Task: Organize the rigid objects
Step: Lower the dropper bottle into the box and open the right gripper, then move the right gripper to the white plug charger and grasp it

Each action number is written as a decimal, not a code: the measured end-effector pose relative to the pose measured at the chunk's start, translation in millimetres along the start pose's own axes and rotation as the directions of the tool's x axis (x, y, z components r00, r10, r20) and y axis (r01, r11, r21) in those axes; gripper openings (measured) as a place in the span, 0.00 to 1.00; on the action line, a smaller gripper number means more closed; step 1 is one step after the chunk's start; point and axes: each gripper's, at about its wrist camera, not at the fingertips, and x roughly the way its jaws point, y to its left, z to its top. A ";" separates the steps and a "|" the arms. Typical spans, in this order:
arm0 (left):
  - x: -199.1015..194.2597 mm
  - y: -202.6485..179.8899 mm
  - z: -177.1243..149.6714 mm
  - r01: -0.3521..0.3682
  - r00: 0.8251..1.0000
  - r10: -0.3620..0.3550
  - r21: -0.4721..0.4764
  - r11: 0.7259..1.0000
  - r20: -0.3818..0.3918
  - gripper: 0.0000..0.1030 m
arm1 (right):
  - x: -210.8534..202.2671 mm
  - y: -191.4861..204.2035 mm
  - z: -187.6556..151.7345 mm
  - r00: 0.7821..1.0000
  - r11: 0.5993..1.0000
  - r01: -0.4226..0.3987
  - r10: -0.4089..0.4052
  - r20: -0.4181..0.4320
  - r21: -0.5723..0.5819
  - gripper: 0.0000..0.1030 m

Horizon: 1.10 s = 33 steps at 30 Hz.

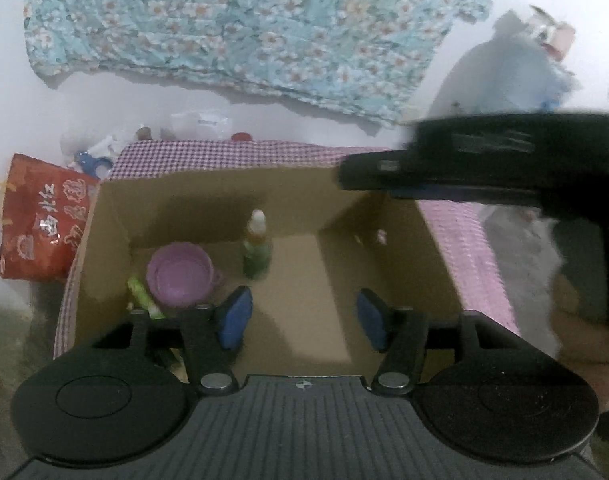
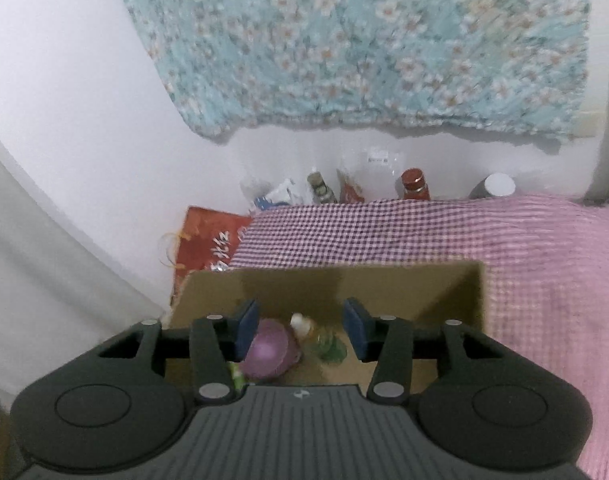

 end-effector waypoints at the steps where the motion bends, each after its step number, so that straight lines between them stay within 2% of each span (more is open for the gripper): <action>1: -7.6 0.6 -6.2 0.009 1.000 -0.009 0.012 1.000 0.002 0.58 | -16.7 -1.4 -9.7 1.000 1.000 -0.009 0.009 0.017 0.013 0.50; 4: -29.8 2.1 -30.4 0.030 0.999 -0.030 0.040 0.999 0.010 0.61 | -55.7 -6.4 -41.8 0.998 0.999 -0.026 0.024 0.052 0.045 0.55; 7: -47.3 1.1 -62.7 0.049 0.999 -0.050 0.071 0.996 0.008 0.61 | -76.8 -12.0 -83.3 0.999 0.996 -0.029 0.025 0.048 0.087 0.57; 12: -53.0 -8.0 -111.2 0.018 1.000 -0.020 0.143 0.990 0.010 0.62 | -72.0 -20.2 -152.6 1.000 0.985 -0.004 0.007 -0.015 0.174 0.57; 15: -44.9 -17.2 -137.0 -0.006 1.000 0.005 0.193 0.981 0.008 0.61 | -56.6 -26.0 -182.6 0.998 0.967 -0.013 0.028 -0.054 0.256 0.57; 18: -34.8 -28.8 -153.6 -0.029 0.999 0.023 0.244 0.969 0.029 0.59 | -38.2 -28.5 -193.3 0.995 0.949 -0.020 0.049 -0.084 0.315 0.57; 21: -25.8 -35.9 -170.3 -0.064 0.996 0.040 0.300 0.952 0.086 0.58 | -21.4 -27.0 -193.5 0.992 0.943 -0.032 0.071 -0.106 0.331 0.57; 23: -15.6 -40.1 -175.9 -0.089 0.994 0.061 0.328 0.941 0.094 0.54 | -8.8 -27.0 -189.7 0.988 0.942 -0.030 0.078 -0.130 0.336 0.57; 33: 13.3 -25.7 -171.0 -0.119 0.993 0.106 0.286 0.951 0.060 0.46 | 34.7 -23.3 -180.4 0.967 0.957 0.024 0.051 -0.248 0.289 0.57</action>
